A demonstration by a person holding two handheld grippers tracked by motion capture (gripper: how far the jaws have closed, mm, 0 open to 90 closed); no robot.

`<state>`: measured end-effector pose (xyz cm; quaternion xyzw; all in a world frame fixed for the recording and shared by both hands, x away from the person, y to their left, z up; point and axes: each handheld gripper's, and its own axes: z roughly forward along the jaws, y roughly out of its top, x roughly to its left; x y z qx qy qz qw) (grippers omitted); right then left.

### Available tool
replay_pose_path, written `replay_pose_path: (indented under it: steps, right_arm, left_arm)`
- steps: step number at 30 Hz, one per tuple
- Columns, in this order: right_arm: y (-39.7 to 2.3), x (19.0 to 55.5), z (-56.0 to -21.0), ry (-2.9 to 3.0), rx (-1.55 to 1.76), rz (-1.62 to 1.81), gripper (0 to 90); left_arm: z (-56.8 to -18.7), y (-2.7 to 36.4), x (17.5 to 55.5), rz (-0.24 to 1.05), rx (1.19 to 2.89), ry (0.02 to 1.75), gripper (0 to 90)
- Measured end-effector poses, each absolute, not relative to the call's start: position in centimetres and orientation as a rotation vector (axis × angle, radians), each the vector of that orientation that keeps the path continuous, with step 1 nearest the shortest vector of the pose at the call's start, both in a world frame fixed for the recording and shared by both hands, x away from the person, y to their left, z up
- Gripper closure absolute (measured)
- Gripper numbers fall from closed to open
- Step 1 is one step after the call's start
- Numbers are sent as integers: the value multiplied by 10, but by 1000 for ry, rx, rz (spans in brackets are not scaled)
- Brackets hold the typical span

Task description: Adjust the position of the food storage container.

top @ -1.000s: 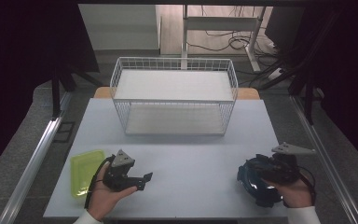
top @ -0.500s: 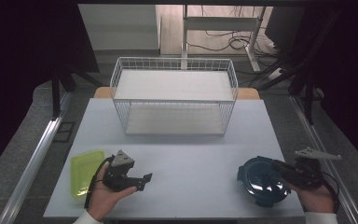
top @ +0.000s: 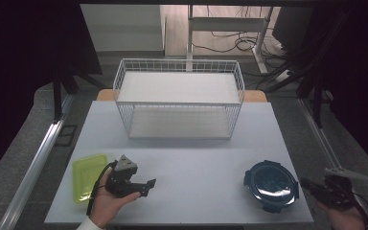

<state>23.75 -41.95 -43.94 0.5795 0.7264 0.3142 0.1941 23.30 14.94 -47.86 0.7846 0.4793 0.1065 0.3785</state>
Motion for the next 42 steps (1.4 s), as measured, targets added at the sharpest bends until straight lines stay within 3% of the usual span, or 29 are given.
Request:
replay_pose_path:
  steps: [16,42]
  right_arm:
    - [-414,247,-467,2150,1709,677,884]
    - [-391,255,-467,2207,1668,711,884]
  left_arm:
    - [-481,145,233,268,2025,1217,180]
    - [-482,141,234,262,2036,1209,180]
